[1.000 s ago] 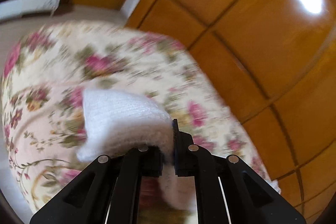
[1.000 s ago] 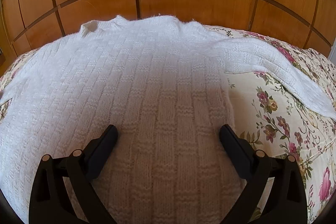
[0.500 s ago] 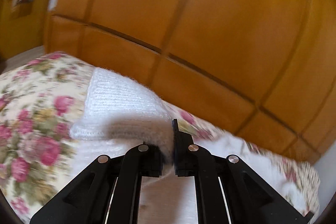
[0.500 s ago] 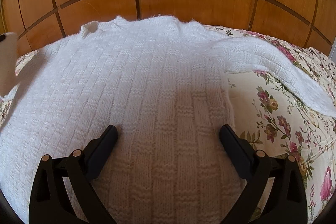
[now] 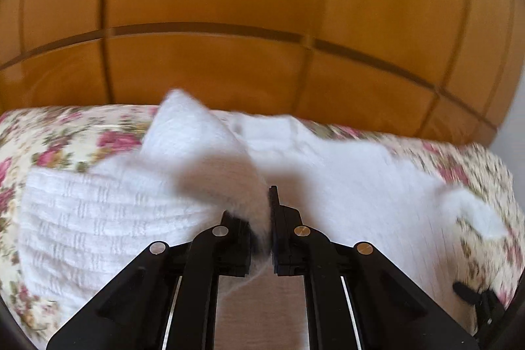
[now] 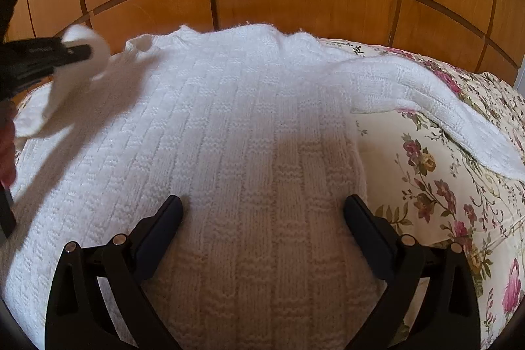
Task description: Fold small clothes
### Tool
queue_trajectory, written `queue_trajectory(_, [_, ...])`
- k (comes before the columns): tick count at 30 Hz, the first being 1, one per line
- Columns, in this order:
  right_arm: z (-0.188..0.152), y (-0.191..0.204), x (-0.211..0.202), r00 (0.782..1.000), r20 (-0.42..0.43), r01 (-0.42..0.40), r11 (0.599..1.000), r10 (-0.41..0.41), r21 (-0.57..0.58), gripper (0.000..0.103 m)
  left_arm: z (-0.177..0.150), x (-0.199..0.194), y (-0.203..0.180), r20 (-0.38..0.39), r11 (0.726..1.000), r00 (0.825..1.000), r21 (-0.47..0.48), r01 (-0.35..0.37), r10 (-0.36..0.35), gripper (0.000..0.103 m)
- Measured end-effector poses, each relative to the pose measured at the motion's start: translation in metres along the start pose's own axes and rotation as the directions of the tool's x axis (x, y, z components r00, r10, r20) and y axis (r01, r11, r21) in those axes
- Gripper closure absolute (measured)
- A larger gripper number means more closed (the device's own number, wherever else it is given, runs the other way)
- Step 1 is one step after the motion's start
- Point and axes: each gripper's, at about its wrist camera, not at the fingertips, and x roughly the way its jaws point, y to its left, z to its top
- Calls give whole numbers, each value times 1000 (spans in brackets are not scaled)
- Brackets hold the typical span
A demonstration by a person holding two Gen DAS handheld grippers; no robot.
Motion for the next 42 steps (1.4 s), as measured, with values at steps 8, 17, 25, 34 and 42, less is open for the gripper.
queue_trajectory(8, [0,0,0,1000,0,-1,1000,1,2,4,-34,-32,-4,36,996,997,58,70,-72,18])
queue_trajectory(17, [0,0,-2,1000,8,-4,1000,4,4,4,-84,-92,110,87,929,972,-322,-182,220,25])
queue_trajectory(25, [22,17,-20,993,37,-113,993,114,-13,32,-116,-93,175,-96,807,961,-525,-271,260,44])
queue_trajectory(34, [72,42,51,883,-19,-438,836,470,331,41,-84,-59,188,-104,808,965,-529,-259,241,43])
queue_trajectory(42, [98,50,77,878,32,-449,800,477,397,97,-98,-63,203,-5,771,989,-625,-120,149,34])
